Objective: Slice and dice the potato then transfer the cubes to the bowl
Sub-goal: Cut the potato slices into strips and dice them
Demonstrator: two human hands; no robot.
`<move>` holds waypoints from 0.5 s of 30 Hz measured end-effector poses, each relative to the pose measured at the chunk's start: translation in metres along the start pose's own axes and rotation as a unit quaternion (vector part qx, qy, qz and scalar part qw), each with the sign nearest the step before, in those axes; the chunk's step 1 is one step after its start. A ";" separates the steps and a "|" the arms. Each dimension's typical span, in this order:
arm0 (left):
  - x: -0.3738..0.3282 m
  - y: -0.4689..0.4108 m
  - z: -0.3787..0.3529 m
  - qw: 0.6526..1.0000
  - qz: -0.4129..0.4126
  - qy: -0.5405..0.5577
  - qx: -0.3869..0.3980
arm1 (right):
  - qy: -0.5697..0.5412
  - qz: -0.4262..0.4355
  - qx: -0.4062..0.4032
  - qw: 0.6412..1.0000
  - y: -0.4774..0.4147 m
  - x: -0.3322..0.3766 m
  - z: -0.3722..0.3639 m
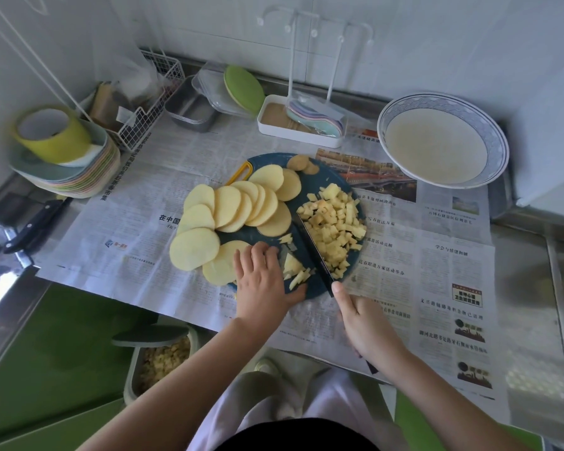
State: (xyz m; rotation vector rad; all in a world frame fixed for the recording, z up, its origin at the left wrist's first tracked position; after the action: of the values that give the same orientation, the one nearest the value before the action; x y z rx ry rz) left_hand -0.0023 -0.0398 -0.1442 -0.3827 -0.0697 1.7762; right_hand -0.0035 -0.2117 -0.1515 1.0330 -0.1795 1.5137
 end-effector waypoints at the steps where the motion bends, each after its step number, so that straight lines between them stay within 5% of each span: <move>1: 0.002 0.002 -0.001 1.000 0.008 -0.006 0.009 | 0.002 0.002 0.002 1.000 0.001 0.001 0.000; 15: 0.005 0.006 -0.004 0.997 0.022 0.058 0.036 | 0.023 0.029 0.064 0.997 0.026 0.003 0.007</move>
State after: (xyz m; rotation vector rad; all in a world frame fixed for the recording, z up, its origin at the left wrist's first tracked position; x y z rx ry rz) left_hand -0.0072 -0.0368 -0.1509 -0.4371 0.0843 1.7908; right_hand -0.0219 -0.2205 -0.1346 1.1007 -0.0825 1.6168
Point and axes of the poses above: each hand's wrist, its own y-axis away from the middle knuckle, its own z-axis out of the back of the hand, x = y × z, the point moved 9 cm from there along -y, towards the middle knuckle, and after that the axes turned 2 degrees about -x, right-handed, at the moved point
